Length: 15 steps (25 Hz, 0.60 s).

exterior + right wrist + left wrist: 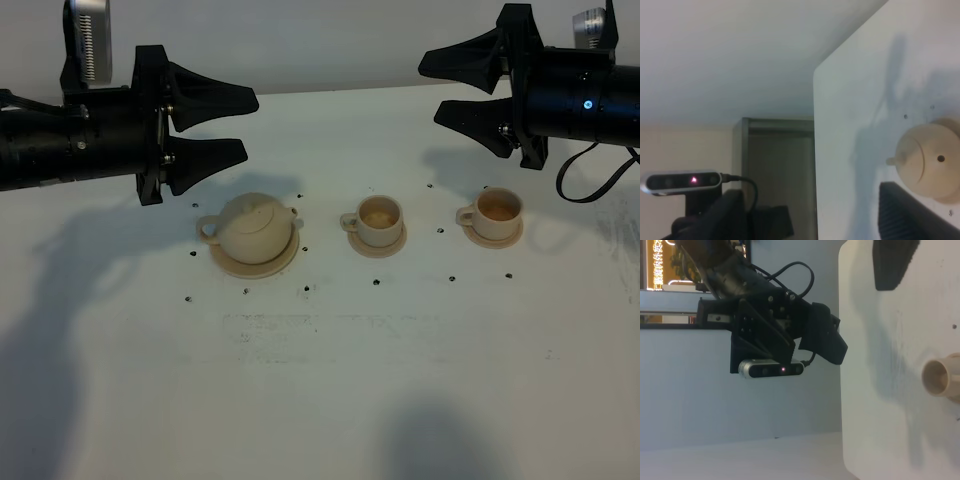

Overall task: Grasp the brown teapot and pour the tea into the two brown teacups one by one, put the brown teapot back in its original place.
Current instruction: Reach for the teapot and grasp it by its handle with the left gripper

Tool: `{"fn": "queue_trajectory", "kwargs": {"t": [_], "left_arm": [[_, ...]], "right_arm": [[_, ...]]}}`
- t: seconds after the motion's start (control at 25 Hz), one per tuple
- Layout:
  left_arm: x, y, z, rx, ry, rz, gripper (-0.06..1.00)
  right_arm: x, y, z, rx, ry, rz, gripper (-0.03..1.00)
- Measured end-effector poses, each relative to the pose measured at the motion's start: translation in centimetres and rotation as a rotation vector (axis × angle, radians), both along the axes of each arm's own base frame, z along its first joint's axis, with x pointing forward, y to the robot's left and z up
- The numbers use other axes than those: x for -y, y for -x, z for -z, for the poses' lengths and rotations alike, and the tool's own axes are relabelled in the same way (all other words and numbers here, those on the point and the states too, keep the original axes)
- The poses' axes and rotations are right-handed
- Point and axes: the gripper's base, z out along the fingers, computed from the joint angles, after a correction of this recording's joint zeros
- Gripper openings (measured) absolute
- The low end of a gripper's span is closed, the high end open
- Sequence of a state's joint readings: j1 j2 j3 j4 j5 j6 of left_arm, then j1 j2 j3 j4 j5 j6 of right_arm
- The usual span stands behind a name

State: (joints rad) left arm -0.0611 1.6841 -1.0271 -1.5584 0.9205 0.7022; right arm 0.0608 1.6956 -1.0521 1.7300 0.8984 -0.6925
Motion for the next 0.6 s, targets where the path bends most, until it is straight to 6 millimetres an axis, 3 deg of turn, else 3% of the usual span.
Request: {"fn": "queue_trajectory", "kwargs": {"t": [0.6], "left_arm": [[0.0, 0.0, 0.0, 0.024, -0.01, 0.008, 0.6]], "right_arm": [[0.0, 0.0, 0.0, 0.003, 0.002, -0.001, 0.57]]}}
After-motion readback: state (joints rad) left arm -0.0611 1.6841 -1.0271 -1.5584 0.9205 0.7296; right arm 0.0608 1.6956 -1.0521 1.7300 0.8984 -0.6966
